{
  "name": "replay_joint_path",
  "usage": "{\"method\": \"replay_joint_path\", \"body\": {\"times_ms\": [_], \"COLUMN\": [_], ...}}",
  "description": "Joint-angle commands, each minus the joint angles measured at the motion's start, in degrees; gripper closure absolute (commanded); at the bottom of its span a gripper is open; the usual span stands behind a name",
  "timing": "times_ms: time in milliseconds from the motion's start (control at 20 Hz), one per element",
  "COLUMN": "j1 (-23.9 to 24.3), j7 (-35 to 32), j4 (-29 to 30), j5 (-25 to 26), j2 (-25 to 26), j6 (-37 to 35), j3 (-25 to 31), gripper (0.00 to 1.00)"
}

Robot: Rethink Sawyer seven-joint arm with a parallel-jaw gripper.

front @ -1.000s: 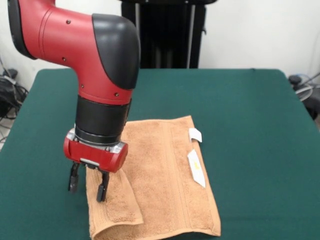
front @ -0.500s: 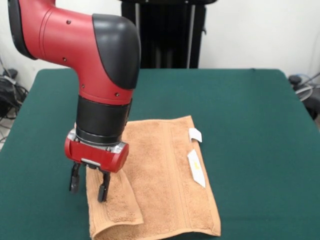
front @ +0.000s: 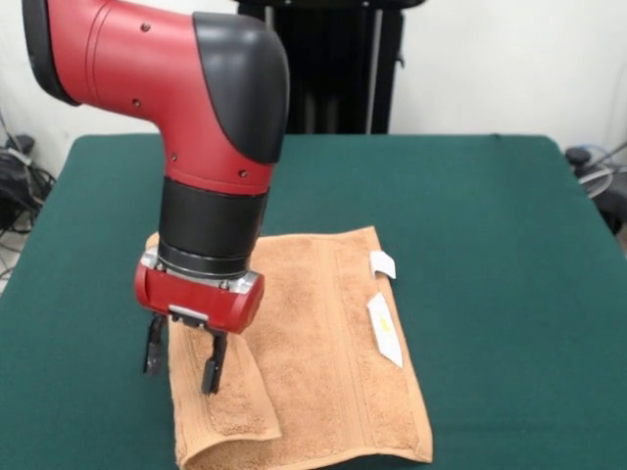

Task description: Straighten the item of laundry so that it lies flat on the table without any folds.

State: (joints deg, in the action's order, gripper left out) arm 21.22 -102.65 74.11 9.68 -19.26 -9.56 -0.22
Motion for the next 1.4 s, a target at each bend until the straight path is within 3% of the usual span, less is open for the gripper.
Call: {"method": "replay_joint_path", "body": {"times_ms": [50,1400], "j1": [-2.4,-3.7], "j7": [-6.5,-9.5], "j4": [5.2,2.3], "j5": [0.0,-2.6], "j2": [-0.9,2.5], "j6": [-2.7,-0.3], "j3": [2.9,3.3], "gripper": [0.0,0.0]}}
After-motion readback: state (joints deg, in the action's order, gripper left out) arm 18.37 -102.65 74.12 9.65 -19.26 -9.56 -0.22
